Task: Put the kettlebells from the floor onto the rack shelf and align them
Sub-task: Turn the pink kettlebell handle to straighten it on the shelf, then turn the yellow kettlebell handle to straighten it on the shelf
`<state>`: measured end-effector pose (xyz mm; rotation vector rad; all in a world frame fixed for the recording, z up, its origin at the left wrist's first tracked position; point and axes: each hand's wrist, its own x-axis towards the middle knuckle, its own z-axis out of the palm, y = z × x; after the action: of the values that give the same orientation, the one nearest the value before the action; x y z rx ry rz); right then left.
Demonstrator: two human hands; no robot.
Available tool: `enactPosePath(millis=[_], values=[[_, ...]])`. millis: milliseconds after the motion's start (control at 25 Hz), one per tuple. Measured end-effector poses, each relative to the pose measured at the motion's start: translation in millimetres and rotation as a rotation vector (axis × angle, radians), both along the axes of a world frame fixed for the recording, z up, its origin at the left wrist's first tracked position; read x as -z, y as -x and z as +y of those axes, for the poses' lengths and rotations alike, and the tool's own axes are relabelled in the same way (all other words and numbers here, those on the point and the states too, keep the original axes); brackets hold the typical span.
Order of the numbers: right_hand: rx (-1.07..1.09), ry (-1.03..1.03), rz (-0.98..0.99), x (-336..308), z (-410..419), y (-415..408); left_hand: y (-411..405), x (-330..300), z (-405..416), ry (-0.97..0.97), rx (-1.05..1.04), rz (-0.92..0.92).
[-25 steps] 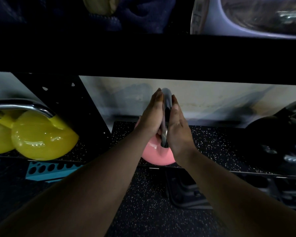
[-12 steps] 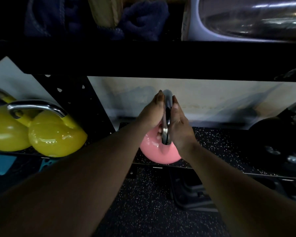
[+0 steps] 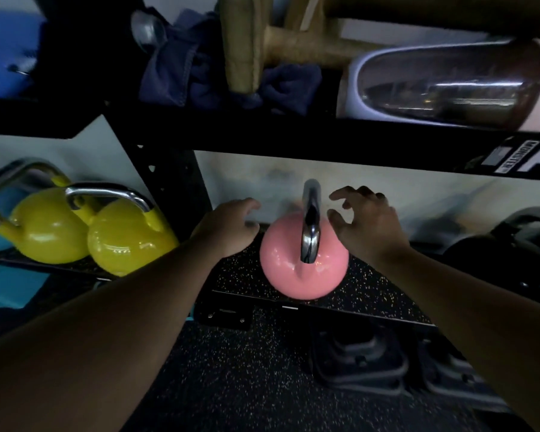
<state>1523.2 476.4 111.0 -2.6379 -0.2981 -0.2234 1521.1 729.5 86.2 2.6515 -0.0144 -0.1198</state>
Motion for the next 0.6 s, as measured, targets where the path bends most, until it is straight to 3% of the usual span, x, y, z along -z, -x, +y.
enactPosePath(millis=[160, 360, 600], values=[[-0.069, 0.088, -0.093, 2, 54, 10, 22, 2, 36, -0.075, 0.074, -0.124], [-0.139, 0.093, -0.064, 8, 152, 24, 46, -8, 130, -0.168, 0.137, -0.251], [-0.233, -0.030, 0.035, 6, 303, 34, 49, -16, 282, -0.149, -0.011, -0.325]])
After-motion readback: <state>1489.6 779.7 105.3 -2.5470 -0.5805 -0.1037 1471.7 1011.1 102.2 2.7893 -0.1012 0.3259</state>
